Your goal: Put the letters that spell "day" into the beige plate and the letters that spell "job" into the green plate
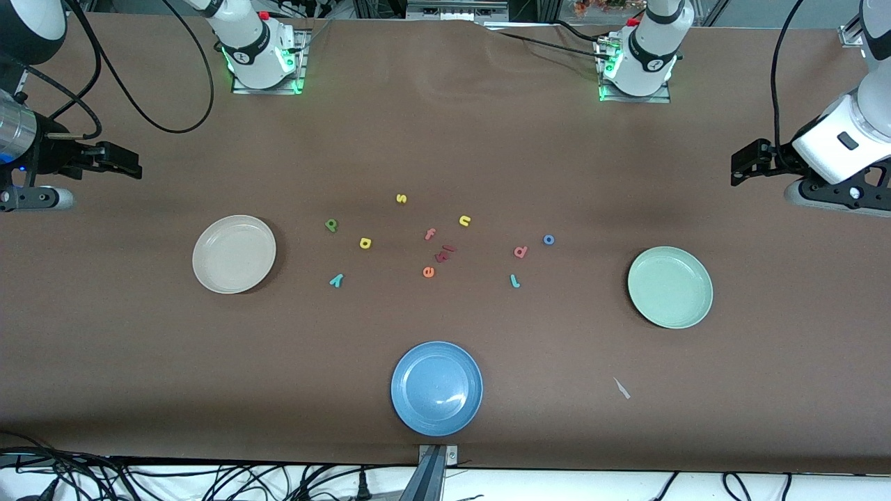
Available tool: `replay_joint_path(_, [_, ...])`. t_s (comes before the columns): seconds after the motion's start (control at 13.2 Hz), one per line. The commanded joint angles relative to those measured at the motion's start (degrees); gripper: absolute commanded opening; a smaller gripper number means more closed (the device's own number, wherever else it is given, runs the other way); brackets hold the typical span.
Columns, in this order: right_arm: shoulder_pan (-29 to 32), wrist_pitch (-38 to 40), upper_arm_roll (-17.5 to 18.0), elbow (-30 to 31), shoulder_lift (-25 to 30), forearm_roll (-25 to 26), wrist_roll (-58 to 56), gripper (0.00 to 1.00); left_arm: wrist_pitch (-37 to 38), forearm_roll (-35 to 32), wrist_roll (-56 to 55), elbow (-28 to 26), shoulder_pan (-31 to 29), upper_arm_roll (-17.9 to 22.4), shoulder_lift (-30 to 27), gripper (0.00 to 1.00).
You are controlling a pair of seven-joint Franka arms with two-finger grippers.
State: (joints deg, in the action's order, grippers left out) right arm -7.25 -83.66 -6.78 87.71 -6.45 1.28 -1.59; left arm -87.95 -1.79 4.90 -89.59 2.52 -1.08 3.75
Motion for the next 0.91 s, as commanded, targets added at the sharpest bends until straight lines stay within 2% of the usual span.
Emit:
replay_joint_path(0.0, [0.3, 1.2, 0.2, -1.1, -0.4, 0.7, -0.5, 1.00, 0.1, 0.2, -0.3, 1.3, 0.3, 0.1, 0.1, 1.00])
replay_joint_path(0.15, [0.3, 1.2, 0.2, -1.1, -0.4, 0.6, -0.5, 1.00, 0.5, 2.3, -0.4, 1.2, -0.1, 0.2, -0.1, 1.00])
replay_joint_path(0.61, [-0.7, 1.1, 0.7, -0.4, -0.4, 0.0, -0.5, 1.00, 1.4, 1.7, 0.1, 1.3, 0.2, 0.0, -0.3, 1.00])
replay_joint_path(0.83, [-4.2, 0.2, 0.7, 0.2, -1.4, -0.2, -0.4, 1.00, 1.4, 1.7, 0.1, 1.3, 0.3, -0.1, -0.3, 1.00])
